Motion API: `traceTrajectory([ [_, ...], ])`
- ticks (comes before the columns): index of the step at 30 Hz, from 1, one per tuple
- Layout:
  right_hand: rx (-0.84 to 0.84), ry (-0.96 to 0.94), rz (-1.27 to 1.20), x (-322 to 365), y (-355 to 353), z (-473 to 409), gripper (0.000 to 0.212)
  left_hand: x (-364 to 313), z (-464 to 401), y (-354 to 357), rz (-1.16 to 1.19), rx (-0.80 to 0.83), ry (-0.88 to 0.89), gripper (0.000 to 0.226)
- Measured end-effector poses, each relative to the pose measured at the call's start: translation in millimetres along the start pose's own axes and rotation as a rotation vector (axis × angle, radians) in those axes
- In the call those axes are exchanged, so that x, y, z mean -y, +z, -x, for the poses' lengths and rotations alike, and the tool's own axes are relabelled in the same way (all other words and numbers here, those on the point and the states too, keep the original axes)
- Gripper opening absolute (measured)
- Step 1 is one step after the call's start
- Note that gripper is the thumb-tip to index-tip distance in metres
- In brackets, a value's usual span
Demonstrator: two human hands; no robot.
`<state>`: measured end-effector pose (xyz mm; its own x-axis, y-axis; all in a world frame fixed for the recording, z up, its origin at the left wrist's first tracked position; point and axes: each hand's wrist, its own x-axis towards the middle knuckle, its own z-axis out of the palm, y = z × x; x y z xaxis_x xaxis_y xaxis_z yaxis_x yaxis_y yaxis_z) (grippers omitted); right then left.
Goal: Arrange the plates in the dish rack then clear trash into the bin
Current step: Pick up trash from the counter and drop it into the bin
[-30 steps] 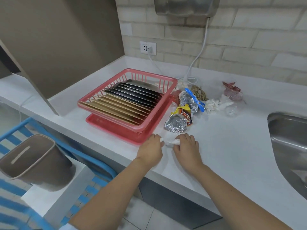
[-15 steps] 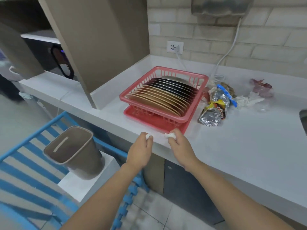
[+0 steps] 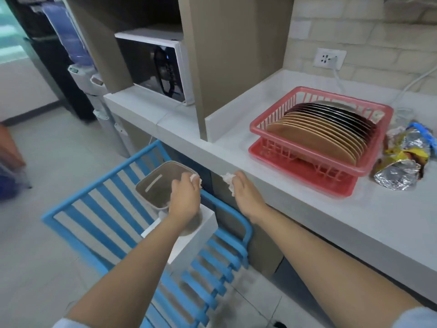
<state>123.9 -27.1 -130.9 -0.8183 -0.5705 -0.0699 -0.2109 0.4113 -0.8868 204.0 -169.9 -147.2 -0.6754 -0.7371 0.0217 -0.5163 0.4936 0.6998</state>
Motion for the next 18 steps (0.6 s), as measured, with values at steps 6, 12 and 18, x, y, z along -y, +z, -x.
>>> traceTrajectory([
  [6,0.096,-0.046,0.058,13.1,57.7,-44.8,0.014,54.2,-45.4,-30.8,0.0,-0.073,-0.087,0.033],
  [12,0.225,-0.007,0.117,14.1,103.2,-90.0,0.023,84.2,-81.6,-40.9,0.086,-0.088,-0.205,0.03],
  [18,0.274,-0.058,0.208,21.6,136.2,-141.6,0.021,115.9,-125.4,-43.5,-0.054,-0.044,-0.248,0.026],
])
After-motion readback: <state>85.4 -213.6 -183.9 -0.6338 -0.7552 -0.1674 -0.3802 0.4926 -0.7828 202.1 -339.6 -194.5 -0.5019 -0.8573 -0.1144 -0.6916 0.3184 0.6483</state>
